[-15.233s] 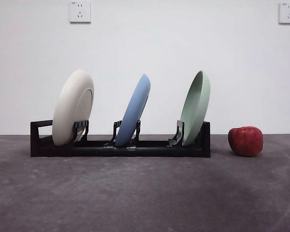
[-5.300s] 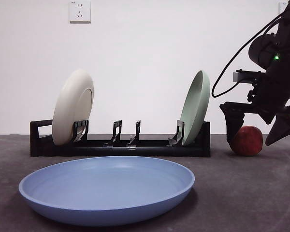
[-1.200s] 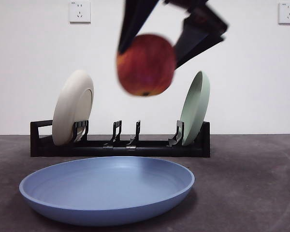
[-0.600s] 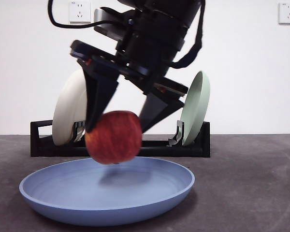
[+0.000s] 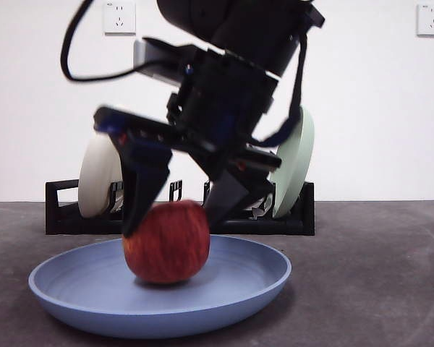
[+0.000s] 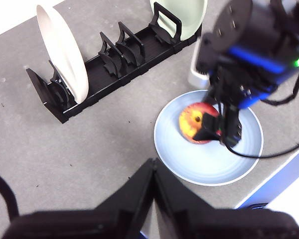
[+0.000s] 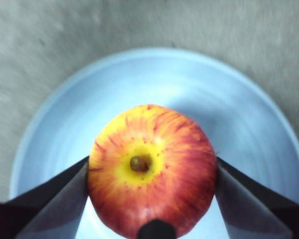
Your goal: Take the blue plate from the plate rack,put the plate on the table,take the apple from the table,put the apple in the plate
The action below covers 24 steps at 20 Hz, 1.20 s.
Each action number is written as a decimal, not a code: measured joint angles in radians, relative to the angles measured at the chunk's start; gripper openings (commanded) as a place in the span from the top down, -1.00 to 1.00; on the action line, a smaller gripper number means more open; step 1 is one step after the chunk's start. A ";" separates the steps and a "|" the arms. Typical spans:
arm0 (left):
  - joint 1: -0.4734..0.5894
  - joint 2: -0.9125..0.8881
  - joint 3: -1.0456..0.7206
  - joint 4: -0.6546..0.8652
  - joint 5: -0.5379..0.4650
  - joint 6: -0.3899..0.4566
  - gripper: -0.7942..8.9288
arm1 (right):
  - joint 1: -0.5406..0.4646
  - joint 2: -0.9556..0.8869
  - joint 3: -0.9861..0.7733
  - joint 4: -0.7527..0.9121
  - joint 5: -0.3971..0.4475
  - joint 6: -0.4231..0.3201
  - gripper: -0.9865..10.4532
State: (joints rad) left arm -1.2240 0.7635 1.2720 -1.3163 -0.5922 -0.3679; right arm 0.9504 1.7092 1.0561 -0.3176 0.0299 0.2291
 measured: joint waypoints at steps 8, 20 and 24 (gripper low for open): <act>0.000 0.000 0.000 0.000 0.000 0.000 0.85 | 0.027 -0.006 -0.032 0.049 0.052 0.004 0.05; 0.000 0.000 0.000 0.000 0.000 0.000 0.85 | 0.066 -0.224 -0.047 -0.072 0.102 0.010 -0.11; 0.000 0.000 0.000 0.000 0.000 -0.002 0.85 | 0.084 -0.460 -0.047 -0.208 0.104 0.044 -0.10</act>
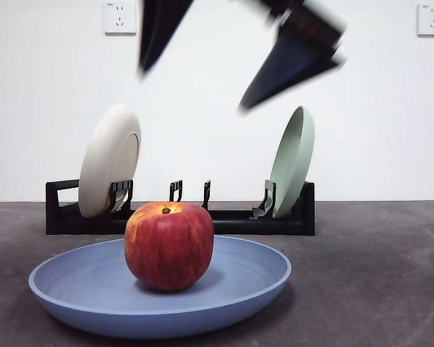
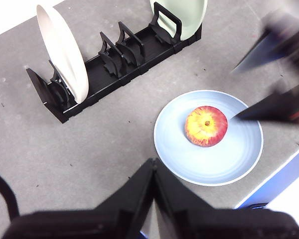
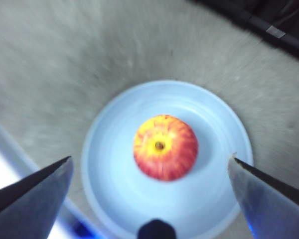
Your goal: Take the blue plate from the plate rack,put the plate on the table,take the apple from the table,put the apple in the plate
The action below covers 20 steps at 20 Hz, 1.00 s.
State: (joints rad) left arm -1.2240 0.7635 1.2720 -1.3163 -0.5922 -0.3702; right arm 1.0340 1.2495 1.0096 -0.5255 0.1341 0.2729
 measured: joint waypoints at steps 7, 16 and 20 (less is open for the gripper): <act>0.000 0.000 0.000 0.000 0.000 -0.009 0.85 | 0.000 -0.435 0.047 -0.281 0.134 0.037 0.83; 0.000 0.000 0.000 0.000 0.000 -0.009 0.85 | 0.000 -0.592 0.128 -0.590 0.286 0.039 0.83; 0.000 0.009 0.000 0.000 0.000 -0.009 0.85 | 0.000 -0.585 0.128 -0.644 0.286 0.039 0.83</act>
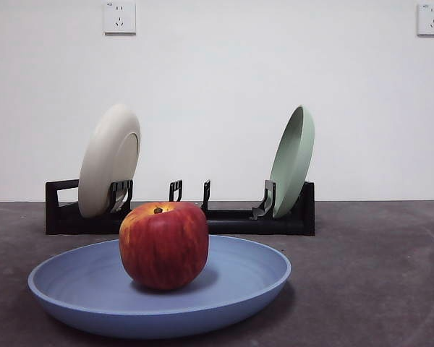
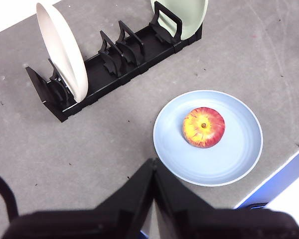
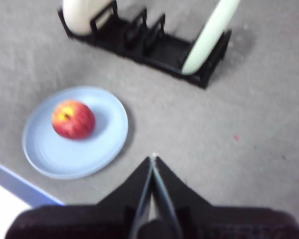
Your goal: Take the blue plate from the plate rack,put the plate on the table,take the apple from the table,put the apple in the plate
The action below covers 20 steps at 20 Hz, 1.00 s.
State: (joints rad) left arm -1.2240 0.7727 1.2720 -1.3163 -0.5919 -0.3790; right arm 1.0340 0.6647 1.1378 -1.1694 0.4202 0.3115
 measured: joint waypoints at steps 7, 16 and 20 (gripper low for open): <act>0.000 0.026 0.000 0.001 0.000 0.000 0.85 | 0.000 0.001 0.000 -0.187 0.000 0.000 0.83; 0.360 0.048 -0.034 0.061 0.001 0.048 0.85 | 0.000 0.000 0.001 -0.187 0.000 0.000 0.83; 0.655 -0.094 -0.313 0.496 0.144 0.196 0.84 | 0.000 0.001 0.001 -0.187 0.000 0.000 0.83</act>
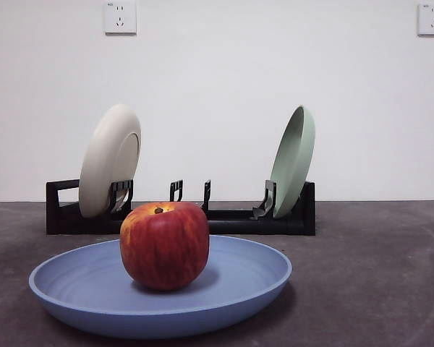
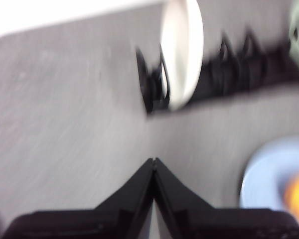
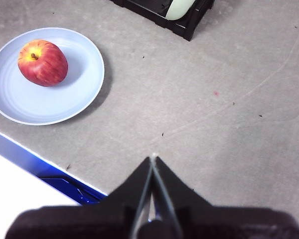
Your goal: Take the blue plate from the plate rack,put the plate on the table,take the apple from the table,put the apple in the plate
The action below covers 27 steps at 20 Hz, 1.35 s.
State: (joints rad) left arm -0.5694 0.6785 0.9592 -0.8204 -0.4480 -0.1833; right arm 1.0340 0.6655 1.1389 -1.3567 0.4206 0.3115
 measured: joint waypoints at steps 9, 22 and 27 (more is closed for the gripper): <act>0.443 -0.443 -0.746 0.786 0.634 0.256 0.84 | 0.000 0.000 0.000 0.000 0.000 0.000 0.83; 0.628 -0.672 -0.941 0.679 0.631 0.262 0.84 | 0.000 0.000 0.000 0.000 0.000 0.000 0.83; 0.628 -0.670 -0.941 0.664 0.631 0.262 0.84 | 0.000 0.000 0.000 0.000 0.000 0.000 0.83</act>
State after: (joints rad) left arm 0.0586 0.0082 0.0177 -0.1562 0.1833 0.0792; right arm 1.0340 0.6651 1.1389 -1.3571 0.4206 0.3115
